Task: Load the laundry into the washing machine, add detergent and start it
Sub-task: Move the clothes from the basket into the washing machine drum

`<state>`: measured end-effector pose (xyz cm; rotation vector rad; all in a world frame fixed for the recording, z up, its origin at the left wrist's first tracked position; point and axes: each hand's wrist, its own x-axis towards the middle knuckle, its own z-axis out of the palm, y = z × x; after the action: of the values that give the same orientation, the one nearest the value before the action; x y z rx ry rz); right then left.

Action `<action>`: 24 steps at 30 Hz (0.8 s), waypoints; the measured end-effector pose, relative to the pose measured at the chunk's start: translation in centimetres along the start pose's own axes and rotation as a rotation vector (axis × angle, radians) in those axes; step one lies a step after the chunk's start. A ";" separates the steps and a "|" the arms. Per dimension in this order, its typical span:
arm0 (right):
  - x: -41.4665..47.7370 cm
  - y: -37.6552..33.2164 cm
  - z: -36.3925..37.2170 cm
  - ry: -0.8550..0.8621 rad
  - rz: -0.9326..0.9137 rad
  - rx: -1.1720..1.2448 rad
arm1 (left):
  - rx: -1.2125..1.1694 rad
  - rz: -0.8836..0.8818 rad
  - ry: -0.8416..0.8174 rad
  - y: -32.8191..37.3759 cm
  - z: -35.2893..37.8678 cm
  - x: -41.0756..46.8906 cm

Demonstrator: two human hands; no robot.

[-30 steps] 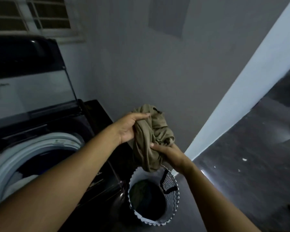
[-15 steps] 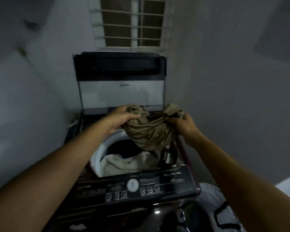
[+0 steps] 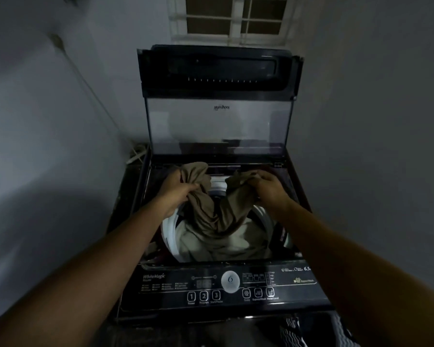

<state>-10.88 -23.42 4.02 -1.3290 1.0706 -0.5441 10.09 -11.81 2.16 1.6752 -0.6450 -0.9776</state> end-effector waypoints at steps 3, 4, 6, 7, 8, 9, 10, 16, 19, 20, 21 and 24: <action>1.3 0.1 0.8 -0.020 0.007 0.050 | 0.062 0.020 -0.009 -1.4 -0.7 1.5; 1.8 0.3 1.0 -0.003 0.026 0.058 | 0.112 0.001 -0.037 -1.7 -0.8 1.8; 3.3 1.3 1.6 0.061 0.086 0.046 | 0.241 -0.044 -0.130 -2.4 -0.9 2.3; 4.1 2.0 1.7 0.093 0.122 -0.004 | 0.304 -0.081 -0.186 -2.7 -0.8 2.5; 4.7 2.9 1.7 0.105 0.149 -0.085 | 0.358 -0.144 -0.220 -2.8 -0.6 2.4; 4.9 3.4 1.6 0.098 0.166 -0.180 | 0.403 -0.200 -0.237 -3.0 -0.5 2.6; 4.8 3.8 1.6 0.069 0.174 -0.257 | 0.436 -0.231 -0.250 -3.1 -0.4 2.7; 3.5 2.7 -1.1 0.037 0.182 -0.345 | 0.514 -0.183 -0.322 -1.1 3.0 4.0; 2.7 1.7 -4.7 0.099 0.115 -0.396 | 0.493 -0.095 -0.367 0.9 7.0 4.7; 2.2 1.5 -6.3 0.123 0.080 -0.400 | 0.502 -0.061 -0.393 1.6 9.0 4.8; 1.6 1.3 -8.1 0.155 0.064 -0.391 | 0.510 -0.025 -0.424 2.3 11.1 4.9; 0.0 1.4 -14.1 0.275 0.082 -0.392 | 0.494 0.069 -0.549 4.1 18.2 4.3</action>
<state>-23.33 -30.18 4.16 -1.5698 1.5085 -0.4797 -2.93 -25.85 2.58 1.7864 -1.3902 -1.3149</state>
